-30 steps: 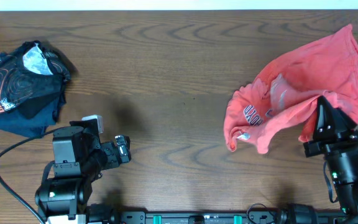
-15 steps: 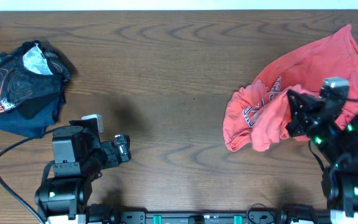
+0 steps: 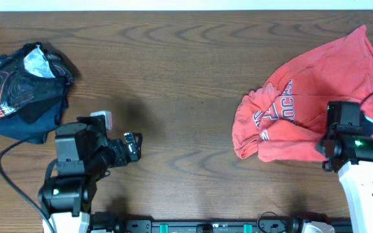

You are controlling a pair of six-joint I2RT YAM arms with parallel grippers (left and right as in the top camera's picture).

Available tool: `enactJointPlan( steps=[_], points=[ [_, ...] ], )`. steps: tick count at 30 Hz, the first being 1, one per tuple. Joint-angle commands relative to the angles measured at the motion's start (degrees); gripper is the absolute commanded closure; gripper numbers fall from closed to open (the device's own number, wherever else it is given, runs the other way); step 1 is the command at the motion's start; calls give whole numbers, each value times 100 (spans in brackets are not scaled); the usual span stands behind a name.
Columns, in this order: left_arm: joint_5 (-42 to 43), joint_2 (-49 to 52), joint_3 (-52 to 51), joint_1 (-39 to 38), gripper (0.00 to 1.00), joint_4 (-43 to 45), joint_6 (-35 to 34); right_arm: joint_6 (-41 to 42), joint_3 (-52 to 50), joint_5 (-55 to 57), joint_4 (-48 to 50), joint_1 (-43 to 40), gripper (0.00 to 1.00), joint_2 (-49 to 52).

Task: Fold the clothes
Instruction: 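Reach the left gripper to the t-shirt's left side and grasp it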

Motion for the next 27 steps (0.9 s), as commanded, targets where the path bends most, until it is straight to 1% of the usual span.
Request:
enactJointPlan(
  steps=[1,3,7,8,9,11,12,14,15,16,20,27],
  points=[
    [282,304,109,-98,2,160,-118,1235,87,1193,-24,-144,99,-87],
    [455,518,109,-201,1,361,-118,1360,87,1261,-20,-236,99,-181],
    [793,1071,109,-599,0,1084,-118,1606,87,1456,-28,-525,99,-470],
    [793,1207,109,-734,0,1268,-118,1674,87,1405,-26,-595,97,-531],
    [793,1368,109,-907,0,1495,-118,1705,87,1314,7,-664,93,-586],
    [791,1670,109,-1257,0,1923,-120,1622,87,975,144,-748,82,-636],
    [791,1829,109,-1447,0,2144,-122,1493,87,649,216,-758,73,-638],
    [789,2205,109,-1878,2,2647,-142,1279,87,37,229,-756,48,-627],
    [787,2396,109,-2081,2,2892,-142,1244,85,-208,227,-758,39,-619],
    [787,2597,109,-2275,2,3141,-146,1244,85,-446,221,-756,33,-612],
    [787,3543,109,-2962,2,4312,-424,1139,85,-953,214,-754,32,-577],
    [780,5088,109,-3707,2,6408,-544,586,85,-1047,203,-754,33,-577]
  ],
)
